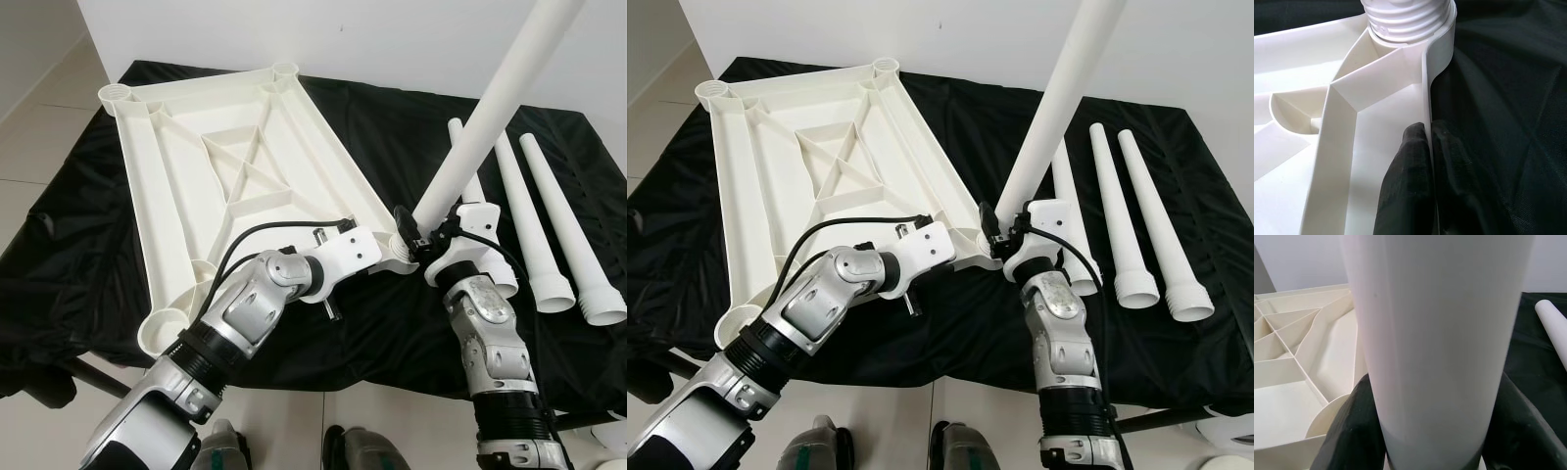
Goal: Building children table
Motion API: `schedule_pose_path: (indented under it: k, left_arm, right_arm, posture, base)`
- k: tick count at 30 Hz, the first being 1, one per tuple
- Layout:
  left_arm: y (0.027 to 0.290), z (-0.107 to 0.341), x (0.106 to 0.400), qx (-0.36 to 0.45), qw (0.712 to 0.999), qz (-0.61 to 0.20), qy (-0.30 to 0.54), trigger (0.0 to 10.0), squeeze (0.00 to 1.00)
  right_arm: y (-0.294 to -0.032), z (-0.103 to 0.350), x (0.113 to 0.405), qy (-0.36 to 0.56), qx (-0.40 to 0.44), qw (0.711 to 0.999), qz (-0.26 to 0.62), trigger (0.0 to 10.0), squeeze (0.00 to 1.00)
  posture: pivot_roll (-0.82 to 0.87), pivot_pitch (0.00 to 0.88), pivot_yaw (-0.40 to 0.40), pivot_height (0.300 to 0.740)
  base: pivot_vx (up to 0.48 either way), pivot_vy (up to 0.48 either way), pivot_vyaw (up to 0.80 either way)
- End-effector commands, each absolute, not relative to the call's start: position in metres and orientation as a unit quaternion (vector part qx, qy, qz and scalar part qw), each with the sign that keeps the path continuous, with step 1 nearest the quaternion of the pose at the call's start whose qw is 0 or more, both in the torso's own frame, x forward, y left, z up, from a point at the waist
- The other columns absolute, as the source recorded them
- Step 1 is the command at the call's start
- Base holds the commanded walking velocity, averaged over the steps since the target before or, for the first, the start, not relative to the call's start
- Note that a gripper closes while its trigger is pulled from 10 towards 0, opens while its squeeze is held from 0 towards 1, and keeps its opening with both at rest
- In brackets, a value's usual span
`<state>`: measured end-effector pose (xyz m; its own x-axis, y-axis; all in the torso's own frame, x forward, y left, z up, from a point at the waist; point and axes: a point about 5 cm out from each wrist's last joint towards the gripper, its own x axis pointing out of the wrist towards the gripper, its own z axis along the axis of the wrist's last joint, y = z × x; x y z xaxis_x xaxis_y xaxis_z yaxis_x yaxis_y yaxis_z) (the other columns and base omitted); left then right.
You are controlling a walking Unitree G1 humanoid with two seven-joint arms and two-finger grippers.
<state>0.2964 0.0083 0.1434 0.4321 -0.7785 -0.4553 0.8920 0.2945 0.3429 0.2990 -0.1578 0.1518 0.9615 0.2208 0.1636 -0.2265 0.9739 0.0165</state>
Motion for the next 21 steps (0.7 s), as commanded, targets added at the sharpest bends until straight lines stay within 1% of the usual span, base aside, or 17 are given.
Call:
schedule_pose_path:
  k: [1,4,6,8,9,11,18,19,20,21]
  left_arm:
    - [0.007,0.139,0.295,0.293,0.797,-0.518,0.1,10.0,0.0]
    - [0.007,0.139,0.295,0.294,0.797,-0.518,0.1,10.0,0.0]
    - [0.007,0.139,0.295,0.294,0.798,-0.517,0.099,10.0,0.0]
    - [0.008,0.139,0.296,0.295,0.799,-0.515,0.099,10.0,0.0]
    - [0.008,0.139,0.296,0.295,0.799,-0.515,0.099,10.0,0.0]
    - [0.008,0.139,0.296,0.295,0.8,-0.514,0.099,10.0,0.0]
    - [0.009,0.138,0.295,0.295,0.799,-0.515,0.1,10.0,0.0]
    - [0.009,0.138,0.295,0.296,0.798,-0.515,0.1,10.0,0.0]
    - [0.009,0.137,0.295,0.296,0.798,-0.515,0.1,10.0,0.0]
    - [0.009,0.137,0.295,0.296,0.798,-0.515,0.1,10.0,0.0]
  right_arm:
    - [-0.135,0.163,0.295,-0.109,0.044,0.983,0.14,10.0,0.0]
    - [-0.131,0.165,0.293,-0.114,0.052,0.983,0.131,10.0,0.0]
    - [-0.124,0.168,0.29,-0.12,0.071,0.985,0.103,10.0,0.0]
    - [-0.124,0.169,0.289,-0.116,0.089,0.988,0.051,10.0,0.0]
    - [-0.124,0.169,0.289,-0.116,0.089,0.988,0.051,10.0,0.0]
    - [-0.123,0.167,0.289,-0.107,0.095,0.989,0.025,10.0,0.0]
    - [-0.122,0.166,0.289,-0.104,0.088,0.991,0.008,10.0,0.0]
    - [-0.123,0.166,0.289,-0.103,0.091,0.99,0.007,10.0,0.49]
    - [-0.124,0.166,0.29,-0.103,0.093,0.99,0.007,10.0,0.49]
    - [-0.125,0.166,0.289,-0.104,0.092,0.99,0.003,10.0,1.0]
  posture:
    - [-0.04,0.019,-0.038,0.74]
    - [-0.04,0.016,-0.038,0.74]
    - [-0.04,0.01,-0.043,0.74]
    - [-0.04,0.006,-0.049,0.74]
    - [-0.04,0.006,-0.049,0.74]
    - [-0.04,0.004,-0.05,0.74]
    - [-0.04,0.0,-0.048,0.74]
    - [-0.04,0.0,-0.047,0.74]
    - [-0.04,0.0,-0.047,0.74]
    - [-0.04,0.0,-0.048,0.74]
  base:
    - [0.0,0.0,0.0]
    - [0.0,0.0,0.0]
    - [0.0,0.0,0.0]
    - [0.0,0.0,0.0]
    - [0.0,0.0,0.0]
    - [0.0,0.0,0.0]
    - [0.0,0.0,0.0]
    - [0.0,0.0,0.0]
    - [0.0,0.0,0.0]
    - [0.0,0.0,0.0]
